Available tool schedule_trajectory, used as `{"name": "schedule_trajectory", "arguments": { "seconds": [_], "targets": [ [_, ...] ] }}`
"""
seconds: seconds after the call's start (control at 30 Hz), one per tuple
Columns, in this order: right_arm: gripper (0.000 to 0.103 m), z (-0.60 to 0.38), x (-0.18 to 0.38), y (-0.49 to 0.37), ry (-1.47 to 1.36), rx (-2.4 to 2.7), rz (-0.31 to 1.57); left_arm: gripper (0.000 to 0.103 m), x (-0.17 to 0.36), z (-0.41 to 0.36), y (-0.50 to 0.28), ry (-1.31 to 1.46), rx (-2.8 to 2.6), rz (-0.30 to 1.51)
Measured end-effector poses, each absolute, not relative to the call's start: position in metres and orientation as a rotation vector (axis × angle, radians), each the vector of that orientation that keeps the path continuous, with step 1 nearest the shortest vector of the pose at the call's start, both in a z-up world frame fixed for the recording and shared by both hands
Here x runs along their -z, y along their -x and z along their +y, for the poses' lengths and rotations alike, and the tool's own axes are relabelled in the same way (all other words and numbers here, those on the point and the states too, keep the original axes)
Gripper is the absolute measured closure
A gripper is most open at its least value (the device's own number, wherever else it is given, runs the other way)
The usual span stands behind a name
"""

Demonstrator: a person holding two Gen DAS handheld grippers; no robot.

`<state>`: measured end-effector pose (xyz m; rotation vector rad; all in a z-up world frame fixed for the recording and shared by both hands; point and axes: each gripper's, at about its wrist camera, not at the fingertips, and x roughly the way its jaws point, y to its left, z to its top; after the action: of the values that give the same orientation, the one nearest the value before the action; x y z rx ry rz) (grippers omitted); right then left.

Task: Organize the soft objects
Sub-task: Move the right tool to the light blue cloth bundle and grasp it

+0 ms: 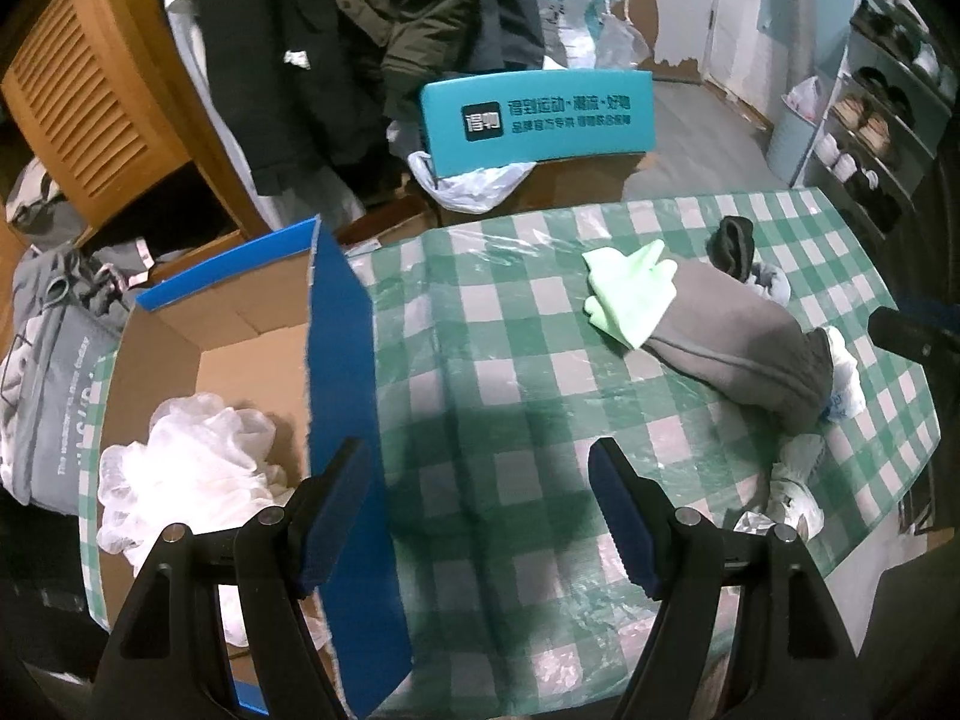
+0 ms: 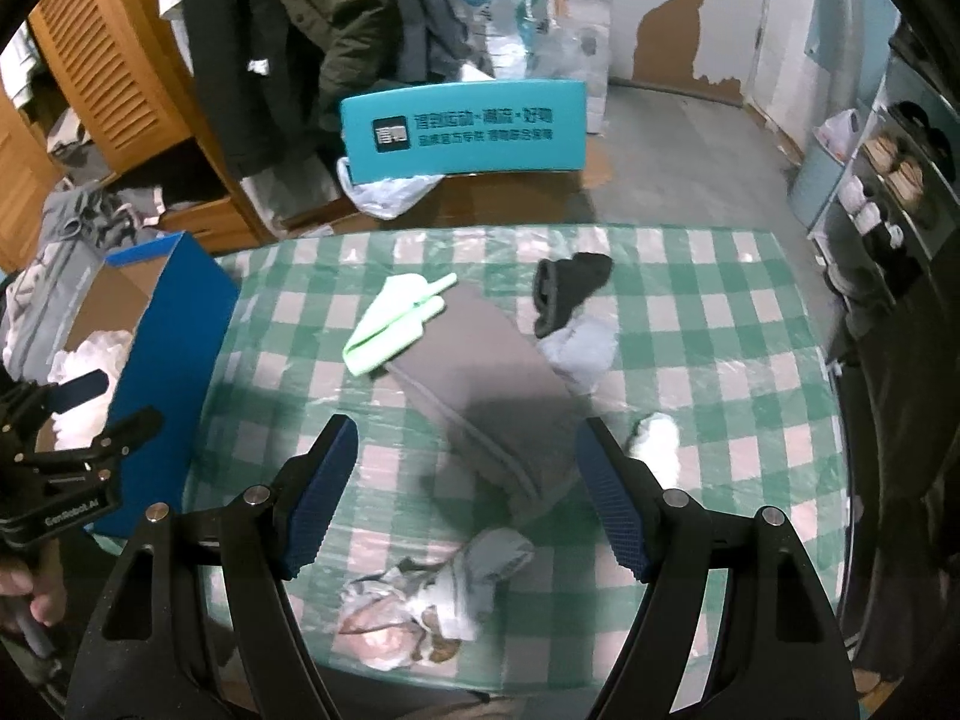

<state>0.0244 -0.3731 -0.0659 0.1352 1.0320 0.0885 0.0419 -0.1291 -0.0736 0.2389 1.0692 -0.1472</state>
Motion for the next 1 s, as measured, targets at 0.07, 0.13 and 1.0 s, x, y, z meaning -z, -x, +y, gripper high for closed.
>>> {"name": "schedule_trajectory", "arguments": {
  "seconds": [0.07, 0.13, 1.0],
  "targets": [
    [0.027, -0.378, 0.067, -0.024, -0.142, -0.083, 1.033, 0.027, 0.075, -0.133, -0.043, -0.244, 0.154, 1.069],
    [0.027, -0.383, 0.069, -0.024, -0.148, -0.074, 1.036, 0.027, 0.076, -0.137, -0.043, -0.249, 0.158, 1.069],
    [0.027, -0.461, 0.134, -0.034, -0.237, 0.131, 1.163, 0.022, 0.113, -0.187, -0.068, -0.285, 0.204, 1.130]
  ]
}}
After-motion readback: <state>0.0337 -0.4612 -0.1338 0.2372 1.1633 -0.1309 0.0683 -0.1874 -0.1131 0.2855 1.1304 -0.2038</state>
